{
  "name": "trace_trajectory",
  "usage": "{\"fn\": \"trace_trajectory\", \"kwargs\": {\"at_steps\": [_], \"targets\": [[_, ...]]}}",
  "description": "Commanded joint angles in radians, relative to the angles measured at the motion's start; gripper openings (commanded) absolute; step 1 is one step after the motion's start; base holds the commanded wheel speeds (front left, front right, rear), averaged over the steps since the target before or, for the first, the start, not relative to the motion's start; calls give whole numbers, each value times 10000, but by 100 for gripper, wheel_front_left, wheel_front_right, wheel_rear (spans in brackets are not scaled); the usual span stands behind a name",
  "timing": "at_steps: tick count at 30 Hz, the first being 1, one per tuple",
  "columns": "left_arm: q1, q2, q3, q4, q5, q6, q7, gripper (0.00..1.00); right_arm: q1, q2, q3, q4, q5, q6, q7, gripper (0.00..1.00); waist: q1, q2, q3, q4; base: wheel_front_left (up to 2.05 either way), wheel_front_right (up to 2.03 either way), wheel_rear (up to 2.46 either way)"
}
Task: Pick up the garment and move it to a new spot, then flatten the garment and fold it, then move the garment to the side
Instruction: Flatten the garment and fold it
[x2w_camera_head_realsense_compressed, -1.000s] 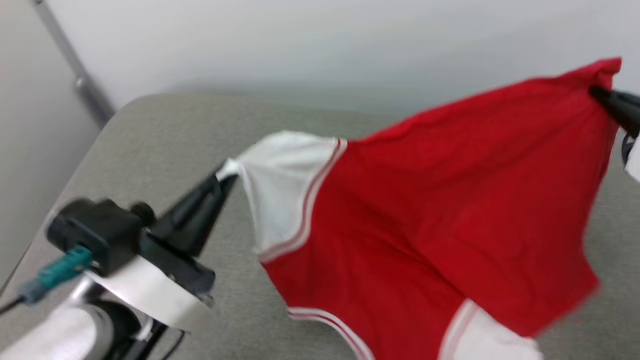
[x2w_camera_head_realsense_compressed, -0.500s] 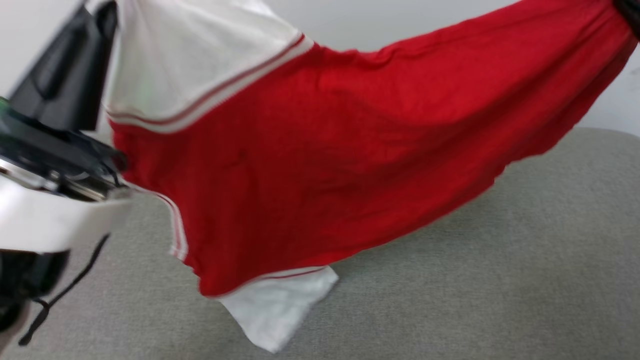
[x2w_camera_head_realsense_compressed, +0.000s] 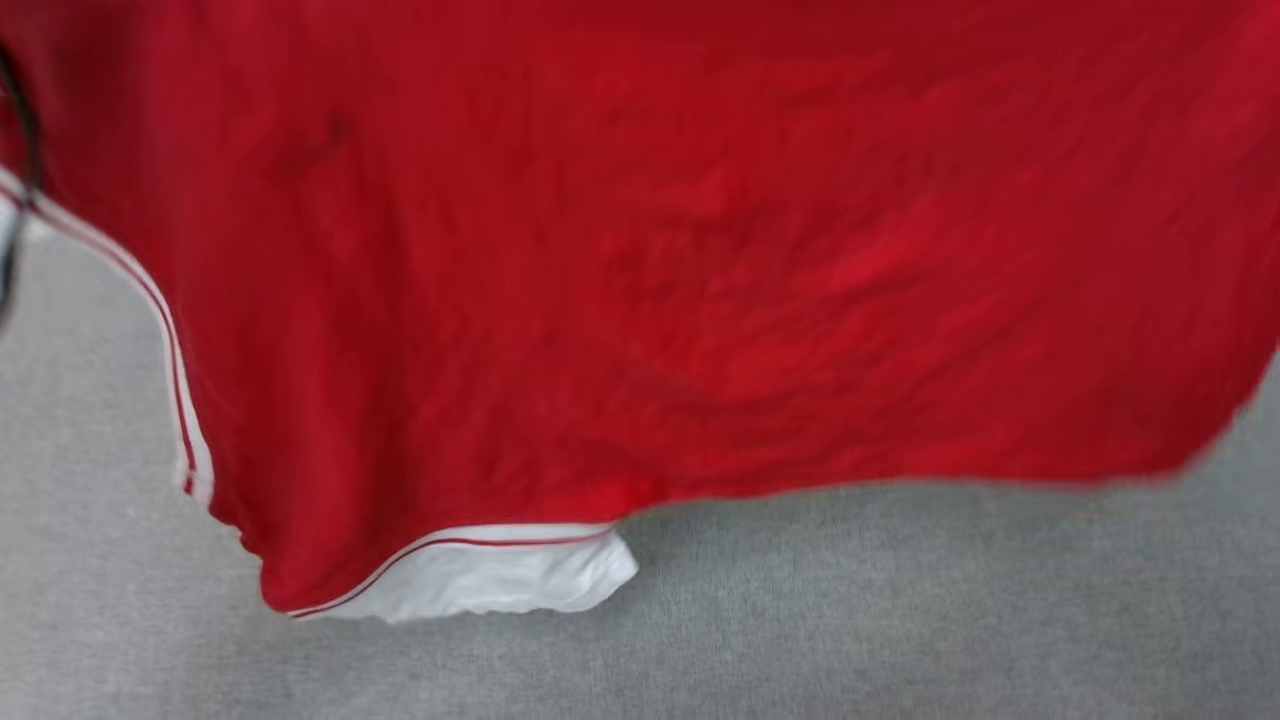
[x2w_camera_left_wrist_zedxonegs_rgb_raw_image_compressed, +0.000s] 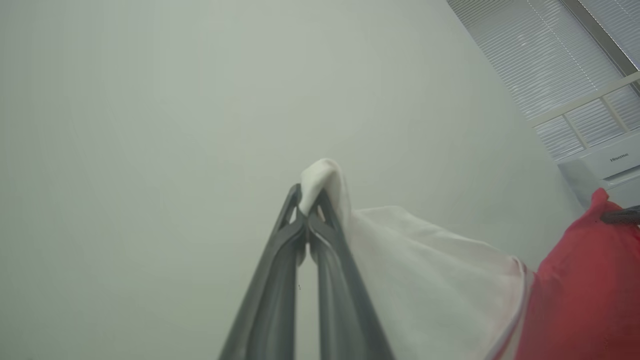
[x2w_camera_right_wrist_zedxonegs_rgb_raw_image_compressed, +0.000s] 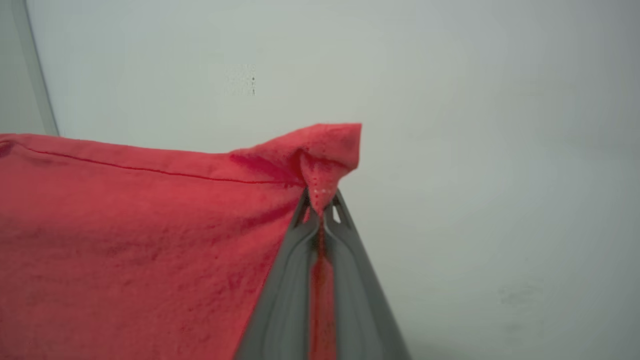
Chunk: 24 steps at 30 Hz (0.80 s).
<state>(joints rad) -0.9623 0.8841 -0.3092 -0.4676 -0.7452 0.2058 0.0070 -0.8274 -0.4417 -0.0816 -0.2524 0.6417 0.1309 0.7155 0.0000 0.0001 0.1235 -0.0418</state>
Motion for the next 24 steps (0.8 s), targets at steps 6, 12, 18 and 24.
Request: {"fn": "trace_trajectory", "kwargs": {"at_steps": [6,12,18,24], "targets": [[-2375,-319,-64,1399,116,-779,94,0,-1536,158,-141,276,-371,-3,-234,0,0,-1,1776,-69,0,0,0],[-5415,-1144,-655,3906,656,-1720,77,0,-3696,169,186,1576,-937,-3,-1039,0,0,-1,3313,40,0,0,0],[-7780,-2091,-1126,6380,1255,-2261,-392,0,-5474,-78,578,3335,-1635,-5,-2076,0,0,-1,4503,242,0,0,0],[-9208,-2644,-1432,8057,1723,-2657,-1039,0,-6757,65,630,4866,-1986,-5,-3070,0,0,-1,5340,310,0,0,0]]}}
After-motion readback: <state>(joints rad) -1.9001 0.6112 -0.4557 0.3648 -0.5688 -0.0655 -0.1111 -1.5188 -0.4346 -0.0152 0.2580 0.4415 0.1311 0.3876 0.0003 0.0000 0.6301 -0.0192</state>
